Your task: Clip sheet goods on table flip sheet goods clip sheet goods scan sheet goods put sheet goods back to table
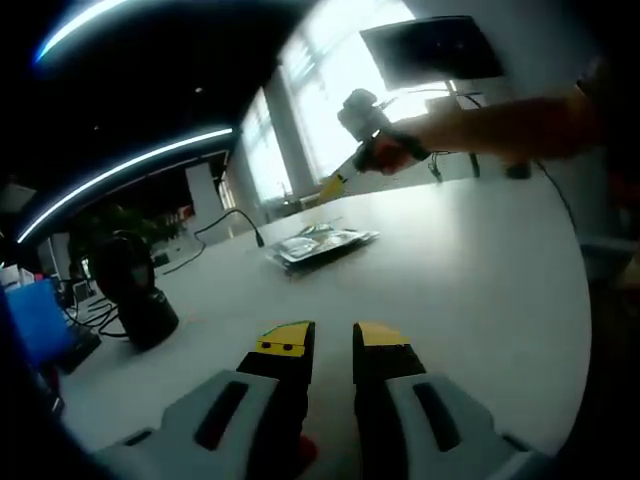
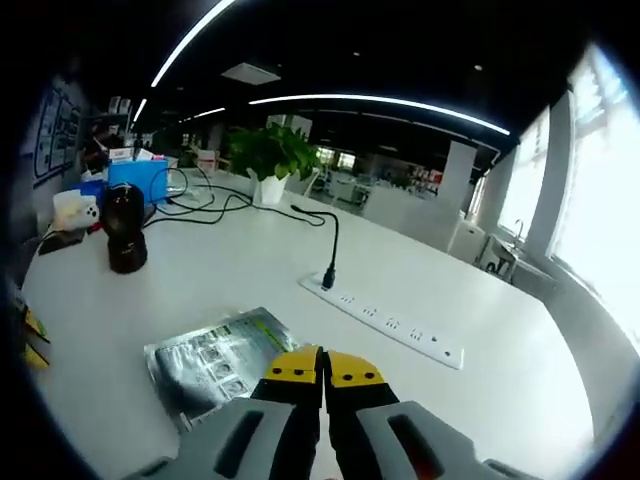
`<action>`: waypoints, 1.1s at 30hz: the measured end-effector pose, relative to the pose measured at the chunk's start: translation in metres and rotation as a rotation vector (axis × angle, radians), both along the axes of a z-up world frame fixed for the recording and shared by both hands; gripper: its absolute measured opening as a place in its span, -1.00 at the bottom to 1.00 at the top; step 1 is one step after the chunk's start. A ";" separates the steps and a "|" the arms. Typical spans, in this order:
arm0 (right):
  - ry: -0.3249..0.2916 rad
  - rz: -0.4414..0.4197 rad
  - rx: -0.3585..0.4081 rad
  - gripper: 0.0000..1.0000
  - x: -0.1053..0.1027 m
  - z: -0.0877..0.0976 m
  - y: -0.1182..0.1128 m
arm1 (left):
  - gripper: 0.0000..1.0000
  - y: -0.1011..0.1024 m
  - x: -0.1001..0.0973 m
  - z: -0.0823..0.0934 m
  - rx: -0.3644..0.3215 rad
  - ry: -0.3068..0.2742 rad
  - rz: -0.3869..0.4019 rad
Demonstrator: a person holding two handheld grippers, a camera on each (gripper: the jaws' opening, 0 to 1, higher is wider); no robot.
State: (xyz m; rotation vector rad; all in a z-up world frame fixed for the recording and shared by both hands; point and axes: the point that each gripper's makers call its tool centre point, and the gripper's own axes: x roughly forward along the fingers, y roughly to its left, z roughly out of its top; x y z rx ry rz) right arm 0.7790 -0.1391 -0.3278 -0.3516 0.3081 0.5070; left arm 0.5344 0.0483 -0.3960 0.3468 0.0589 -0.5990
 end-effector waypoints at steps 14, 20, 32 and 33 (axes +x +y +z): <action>-0.034 0.082 0.011 -1.00 -0.035 0.012 0.014 | -0.84 0.000 0.000 0.000 0.001 -0.001 -0.001; -0.054 0.103 0.024 -1.00 -0.050 0.016 0.018 | -0.84 0.000 0.000 0.000 -0.001 0.000 -0.002; -0.086 0.111 0.066 -1.00 -0.078 0.025 0.018 | -0.84 0.001 0.000 -0.001 -0.001 0.005 0.001; -0.087 0.113 0.068 -1.00 -0.080 0.025 0.017 | -0.84 0.001 0.000 -0.001 -0.001 0.006 0.001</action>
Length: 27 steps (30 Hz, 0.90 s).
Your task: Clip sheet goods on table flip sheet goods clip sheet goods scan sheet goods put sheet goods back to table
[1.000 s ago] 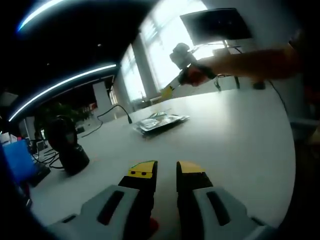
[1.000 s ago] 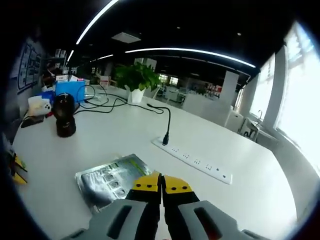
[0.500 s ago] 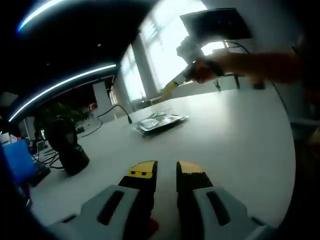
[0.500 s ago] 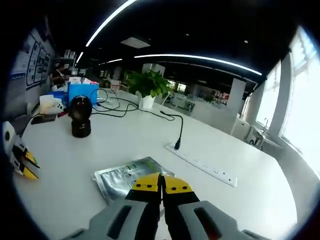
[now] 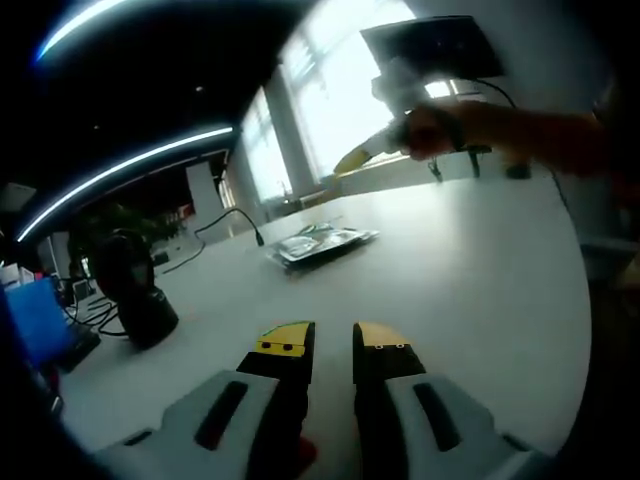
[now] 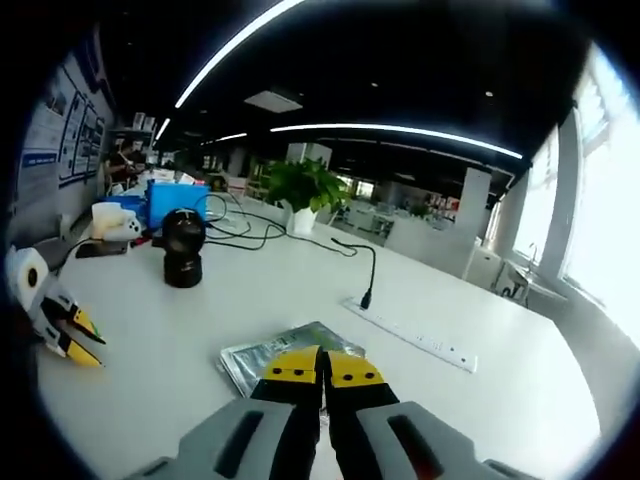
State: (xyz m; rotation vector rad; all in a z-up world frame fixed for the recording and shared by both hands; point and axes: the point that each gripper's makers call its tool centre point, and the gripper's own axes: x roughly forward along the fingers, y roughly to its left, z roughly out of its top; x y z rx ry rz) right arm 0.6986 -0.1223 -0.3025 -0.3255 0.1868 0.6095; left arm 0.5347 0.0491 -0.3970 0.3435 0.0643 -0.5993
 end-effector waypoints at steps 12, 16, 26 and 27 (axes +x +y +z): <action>-0.020 0.012 0.055 -1.00 -0.032 0.004 -0.009 | -0.84 -0.001 -0.002 0.000 0.005 0.000 0.005; -0.028 0.013 0.053 -1.00 -0.042 0.002 -0.013 | -0.84 -0.001 -0.002 0.000 0.007 0.000 0.007; -0.049 0.030 0.074 -1.00 -0.066 0.003 -0.023 | -0.84 -0.001 -0.002 -0.001 0.009 0.004 0.014; -0.051 0.031 0.076 -1.00 -0.068 0.003 -0.024 | -0.84 -0.001 -0.002 -0.001 0.009 0.005 0.014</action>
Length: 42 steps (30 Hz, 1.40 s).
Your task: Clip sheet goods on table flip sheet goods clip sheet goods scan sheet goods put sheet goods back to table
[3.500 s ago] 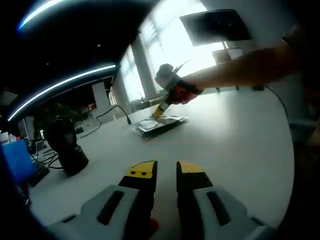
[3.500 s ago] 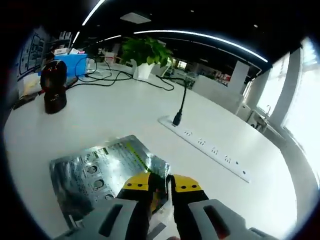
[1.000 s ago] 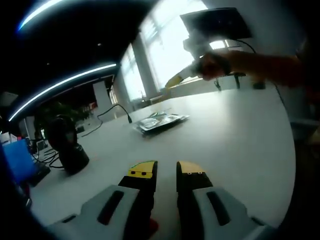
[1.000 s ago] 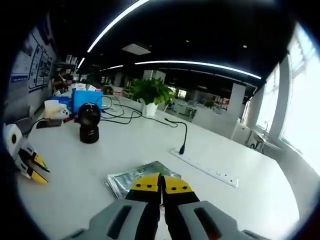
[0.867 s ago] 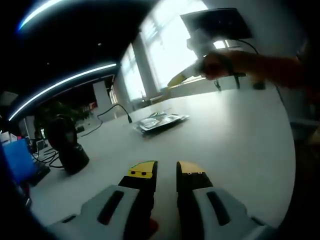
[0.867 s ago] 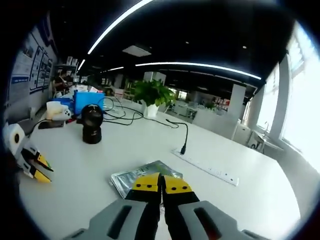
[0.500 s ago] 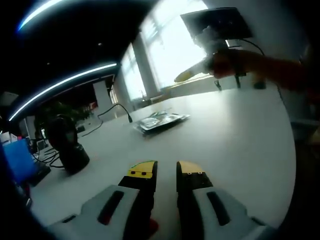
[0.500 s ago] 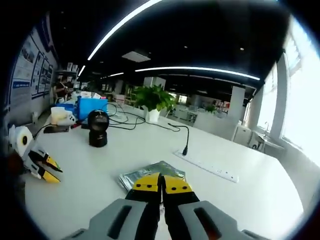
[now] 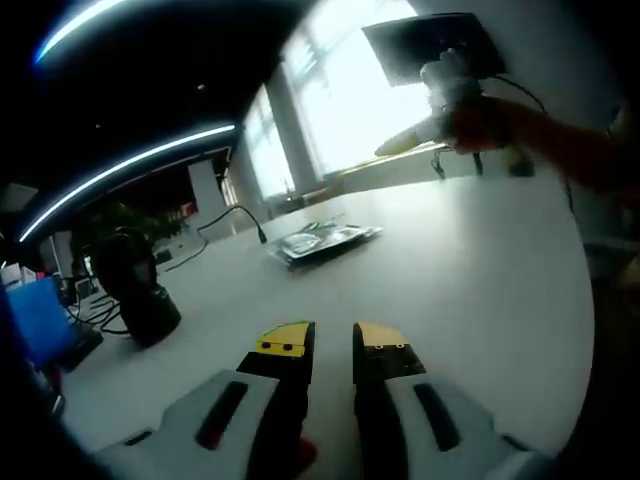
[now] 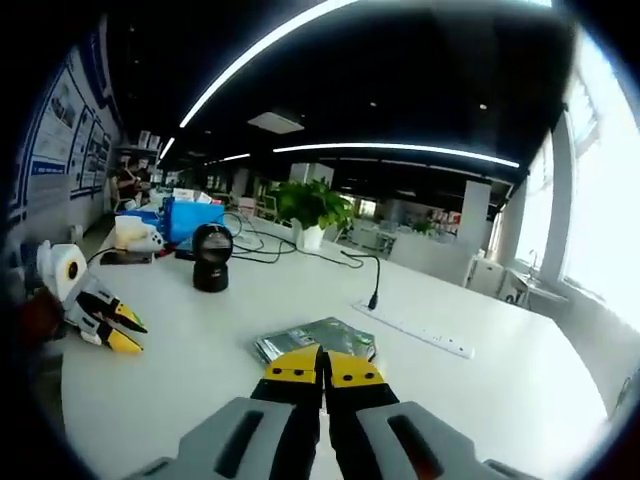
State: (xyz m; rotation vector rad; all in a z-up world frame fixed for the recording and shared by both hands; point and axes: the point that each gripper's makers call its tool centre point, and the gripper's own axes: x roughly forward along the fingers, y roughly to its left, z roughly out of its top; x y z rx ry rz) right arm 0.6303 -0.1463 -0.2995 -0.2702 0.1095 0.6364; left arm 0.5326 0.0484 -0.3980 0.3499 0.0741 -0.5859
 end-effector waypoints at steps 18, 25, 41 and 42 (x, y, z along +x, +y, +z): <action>0.009 0.004 0.069 -1.00 -0.035 -0.018 -0.022 | -0.84 0.003 0.003 -0.002 0.002 0.005 0.014; 0.021 -0.008 0.083 -1.00 -0.044 -0.028 -0.032 | -0.84 0.004 0.004 -0.002 0.007 0.004 0.018; 0.044 -0.002 0.115 -1.00 -0.069 -0.055 -0.051 | -0.84 0.006 0.006 -0.001 -0.009 0.010 0.023; 0.045 -0.003 0.117 -1.00 -0.070 -0.057 -0.053 | -0.84 0.007 0.006 -0.001 -0.014 0.012 0.023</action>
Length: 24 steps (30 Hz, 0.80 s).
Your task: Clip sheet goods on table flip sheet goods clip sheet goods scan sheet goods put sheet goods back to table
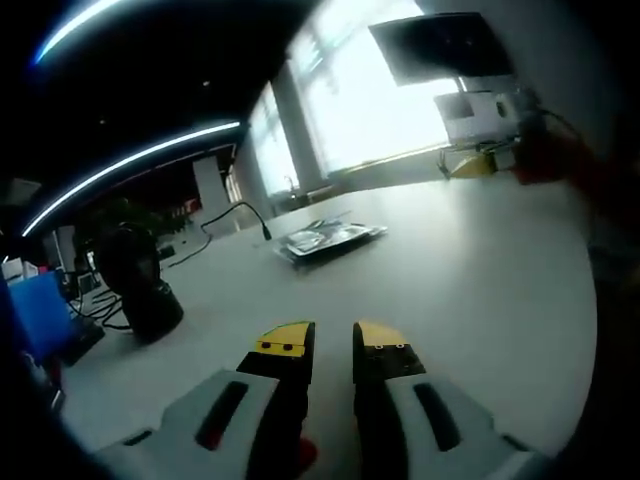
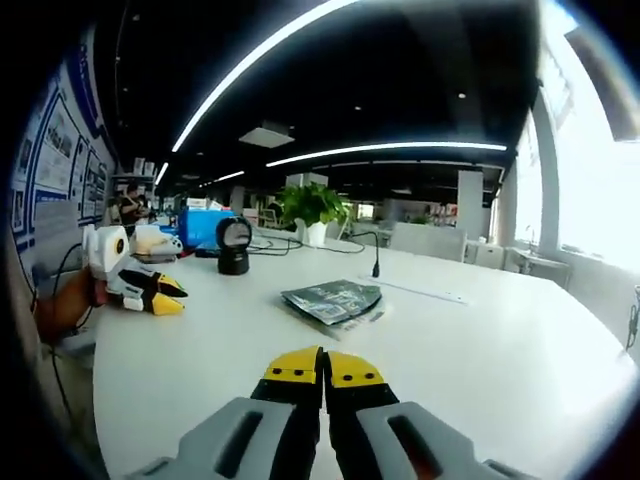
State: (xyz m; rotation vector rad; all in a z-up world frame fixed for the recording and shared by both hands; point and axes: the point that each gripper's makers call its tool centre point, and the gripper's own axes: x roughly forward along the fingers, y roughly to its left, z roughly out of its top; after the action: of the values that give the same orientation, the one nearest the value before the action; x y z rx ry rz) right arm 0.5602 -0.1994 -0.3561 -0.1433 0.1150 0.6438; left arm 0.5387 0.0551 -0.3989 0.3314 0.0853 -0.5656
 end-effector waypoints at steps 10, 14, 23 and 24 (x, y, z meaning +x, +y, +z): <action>0.001 0.009 0.003 -1.00 -0.009 -0.017 -0.005 | -0.85 -0.001 0.000 0.001 -0.021 0.004 -0.002; 0.003 0.006 0.014 -1.00 -0.010 -0.020 -0.006 | -0.85 0.000 0.001 0.001 -0.022 0.005 -0.001; -0.008 -0.010 0.067 -1.00 -0.013 -0.023 -0.010 | -0.85 0.000 0.000 0.002 -0.034 0.008 0.002; -0.004 -0.015 0.069 -1.00 -0.013 -0.024 -0.010 | -0.85 0.000 0.000 0.002 -0.031 0.008 0.004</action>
State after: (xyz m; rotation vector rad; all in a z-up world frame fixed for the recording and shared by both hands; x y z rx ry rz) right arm 0.5471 -0.2091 -0.3802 -0.0774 0.0897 0.6321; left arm 0.5390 0.0552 -0.3971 0.2990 0.0848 -0.5635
